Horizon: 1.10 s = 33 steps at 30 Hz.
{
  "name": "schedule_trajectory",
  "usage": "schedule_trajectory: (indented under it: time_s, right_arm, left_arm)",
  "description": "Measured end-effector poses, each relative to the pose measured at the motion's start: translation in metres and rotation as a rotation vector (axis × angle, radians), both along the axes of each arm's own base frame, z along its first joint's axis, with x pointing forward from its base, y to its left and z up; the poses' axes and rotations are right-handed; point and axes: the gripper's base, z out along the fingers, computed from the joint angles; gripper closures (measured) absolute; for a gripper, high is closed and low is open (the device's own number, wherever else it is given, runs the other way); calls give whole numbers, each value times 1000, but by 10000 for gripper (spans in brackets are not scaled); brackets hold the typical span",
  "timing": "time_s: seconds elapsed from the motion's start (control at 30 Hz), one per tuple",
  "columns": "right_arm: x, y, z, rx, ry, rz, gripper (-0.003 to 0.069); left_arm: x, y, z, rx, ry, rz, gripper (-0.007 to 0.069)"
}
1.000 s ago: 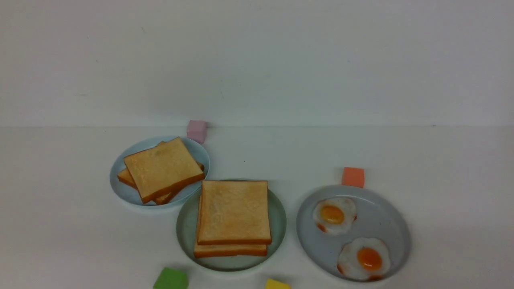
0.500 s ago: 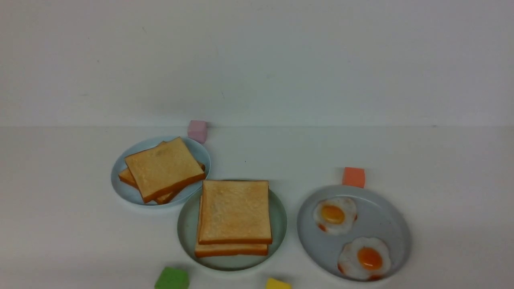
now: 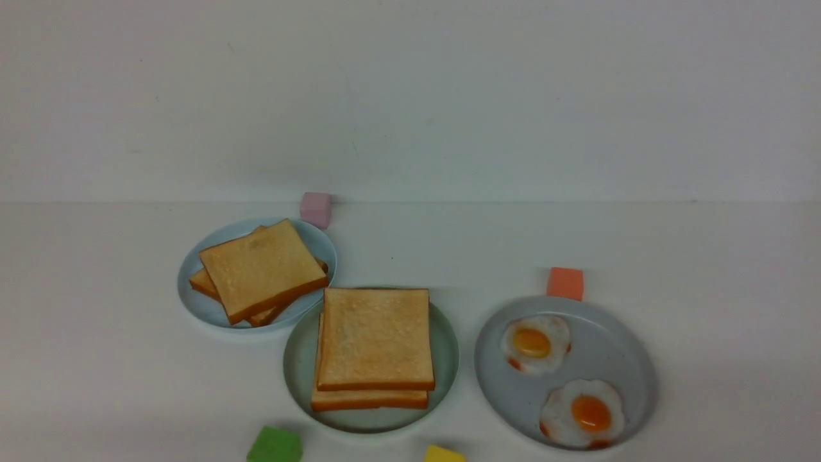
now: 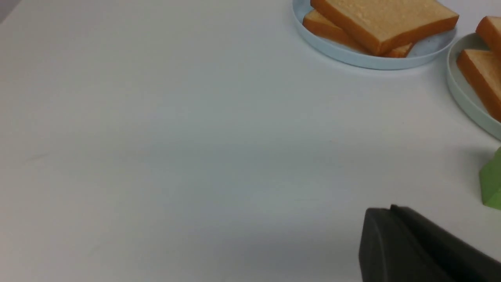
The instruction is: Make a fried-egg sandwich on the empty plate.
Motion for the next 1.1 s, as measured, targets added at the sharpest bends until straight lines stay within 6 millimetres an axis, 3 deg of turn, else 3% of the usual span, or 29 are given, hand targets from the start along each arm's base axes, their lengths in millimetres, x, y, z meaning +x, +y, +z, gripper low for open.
schedule_trajectory:
  time_s: [0.83, 1.1]
  right_arm:
    - [0, 0, 0, 0, 0, 0, 592]
    - [3, -4, -2, -141, -68, -91, 581]
  left_arm:
    - [0, 0, 0, -6, -7, -2, 581]
    - [0, 0, 0, -6, -7, -2, 570]
